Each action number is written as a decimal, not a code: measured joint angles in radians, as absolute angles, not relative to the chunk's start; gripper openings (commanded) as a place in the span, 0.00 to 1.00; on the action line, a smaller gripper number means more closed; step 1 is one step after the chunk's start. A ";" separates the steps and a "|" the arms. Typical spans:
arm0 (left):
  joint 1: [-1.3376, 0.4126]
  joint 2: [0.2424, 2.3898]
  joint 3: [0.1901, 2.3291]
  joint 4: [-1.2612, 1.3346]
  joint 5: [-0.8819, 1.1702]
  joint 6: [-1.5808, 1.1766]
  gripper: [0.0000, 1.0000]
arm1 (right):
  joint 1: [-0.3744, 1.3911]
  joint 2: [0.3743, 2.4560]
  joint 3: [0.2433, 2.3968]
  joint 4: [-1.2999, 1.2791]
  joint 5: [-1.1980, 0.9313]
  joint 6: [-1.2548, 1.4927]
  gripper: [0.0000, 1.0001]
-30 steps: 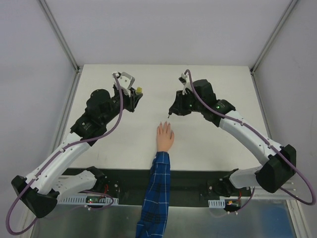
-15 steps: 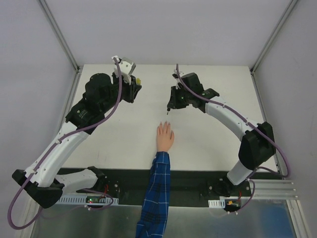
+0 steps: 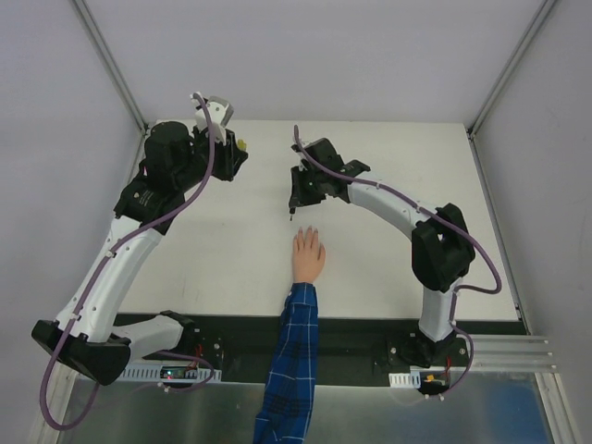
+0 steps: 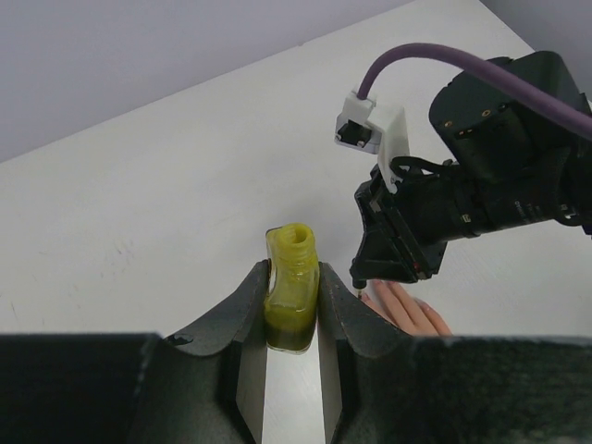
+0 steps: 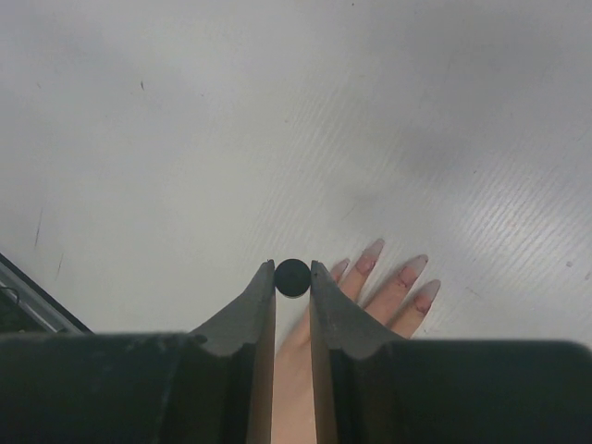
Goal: Paint the nails
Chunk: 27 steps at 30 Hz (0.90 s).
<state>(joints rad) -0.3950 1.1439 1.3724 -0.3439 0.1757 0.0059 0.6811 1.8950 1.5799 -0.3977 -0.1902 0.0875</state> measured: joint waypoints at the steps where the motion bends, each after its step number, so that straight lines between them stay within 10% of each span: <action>1: -0.389 1.143 1.372 -0.344 0.184 0.006 0.00 | 0.686 1.906 1.583 -0.405 -0.187 0.093 0.00; 27: -0.326 1.099 1.359 -0.350 0.259 0.007 0.00 | 0.740 2.024 1.634 -0.526 -0.046 0.157 0.00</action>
<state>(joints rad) -0.3256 1.0992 1.3586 -0.3496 0.2592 0.0074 0.7403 2.0235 1.6344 -0.5262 -0.0463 0.1566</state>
